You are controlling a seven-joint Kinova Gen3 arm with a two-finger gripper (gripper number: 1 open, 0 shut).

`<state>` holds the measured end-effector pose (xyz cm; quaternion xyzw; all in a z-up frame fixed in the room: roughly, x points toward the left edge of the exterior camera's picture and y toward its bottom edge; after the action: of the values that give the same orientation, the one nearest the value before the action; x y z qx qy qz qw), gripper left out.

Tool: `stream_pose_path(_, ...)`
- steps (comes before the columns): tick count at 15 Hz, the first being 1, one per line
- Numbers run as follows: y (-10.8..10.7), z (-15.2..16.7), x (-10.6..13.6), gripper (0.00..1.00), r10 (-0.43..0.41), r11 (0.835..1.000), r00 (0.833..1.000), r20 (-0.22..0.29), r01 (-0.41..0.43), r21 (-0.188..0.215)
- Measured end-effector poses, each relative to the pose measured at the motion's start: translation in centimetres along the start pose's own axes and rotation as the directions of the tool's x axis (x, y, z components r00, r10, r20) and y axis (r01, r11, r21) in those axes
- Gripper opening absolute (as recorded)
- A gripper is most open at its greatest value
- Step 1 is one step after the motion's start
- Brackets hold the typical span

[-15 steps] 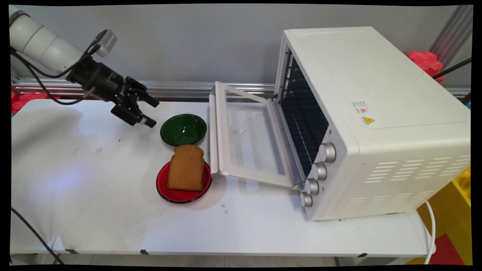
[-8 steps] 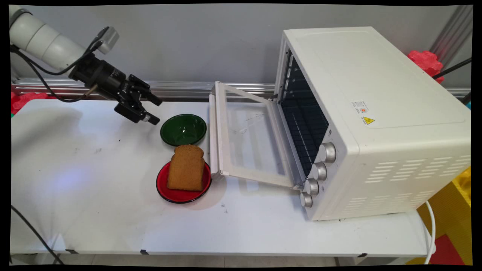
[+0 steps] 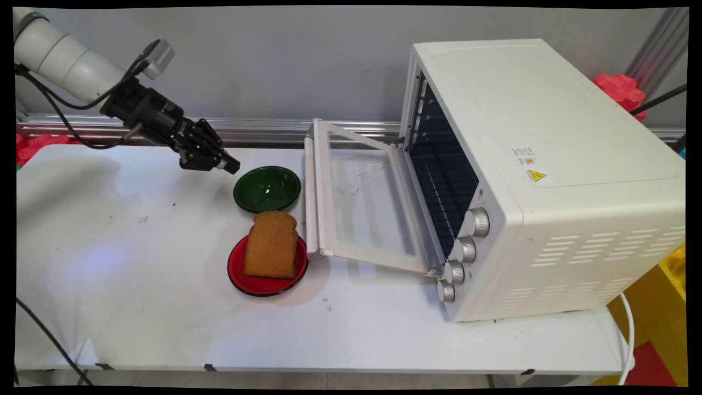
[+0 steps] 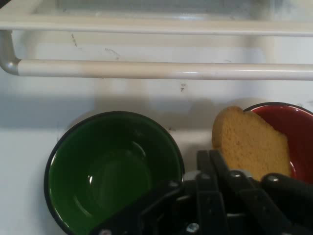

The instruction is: Close the oven

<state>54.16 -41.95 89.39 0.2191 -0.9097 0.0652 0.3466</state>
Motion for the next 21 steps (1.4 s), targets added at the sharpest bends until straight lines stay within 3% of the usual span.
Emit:
stream_pose_path(8,-0.4,2.6,-0.1,0.00,0.025,1.000,1.000,0.003,-0.025,-0.004)
stream_pose_path(21,-1.3,15.1,0.1,0.00,0.099,0.995,0.995,-0.017,-0.099,-0.011)
